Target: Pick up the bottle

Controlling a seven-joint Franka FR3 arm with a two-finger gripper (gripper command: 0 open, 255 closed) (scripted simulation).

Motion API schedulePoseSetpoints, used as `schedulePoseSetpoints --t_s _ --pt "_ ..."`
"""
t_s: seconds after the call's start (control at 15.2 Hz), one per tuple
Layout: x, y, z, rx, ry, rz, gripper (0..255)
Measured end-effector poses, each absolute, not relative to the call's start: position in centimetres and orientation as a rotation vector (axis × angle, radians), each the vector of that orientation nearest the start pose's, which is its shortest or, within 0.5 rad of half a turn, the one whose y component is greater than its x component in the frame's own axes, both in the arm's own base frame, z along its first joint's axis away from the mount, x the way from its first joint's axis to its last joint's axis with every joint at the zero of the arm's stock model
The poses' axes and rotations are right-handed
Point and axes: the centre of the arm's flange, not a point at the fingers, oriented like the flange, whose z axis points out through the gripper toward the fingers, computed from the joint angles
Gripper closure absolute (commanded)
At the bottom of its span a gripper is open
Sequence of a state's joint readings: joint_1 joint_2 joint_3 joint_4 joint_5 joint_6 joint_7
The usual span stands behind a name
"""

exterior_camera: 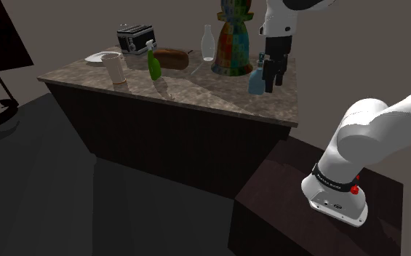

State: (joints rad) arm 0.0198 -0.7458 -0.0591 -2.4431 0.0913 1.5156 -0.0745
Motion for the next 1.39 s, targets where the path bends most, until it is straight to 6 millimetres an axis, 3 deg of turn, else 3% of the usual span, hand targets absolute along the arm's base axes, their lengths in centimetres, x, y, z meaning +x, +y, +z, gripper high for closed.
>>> schedulePoseSetpoints --t_s 0.2,0.46,1.39 --pt "31.3 -1.7 53.4 -2.991 -0.066 0.251 0" --pt "33.7 -5.5 53.1 -2.997 -0.035 0.21 0" --pt "42.1 -21.2 53.4 -3.015 0.084 0.056 0"
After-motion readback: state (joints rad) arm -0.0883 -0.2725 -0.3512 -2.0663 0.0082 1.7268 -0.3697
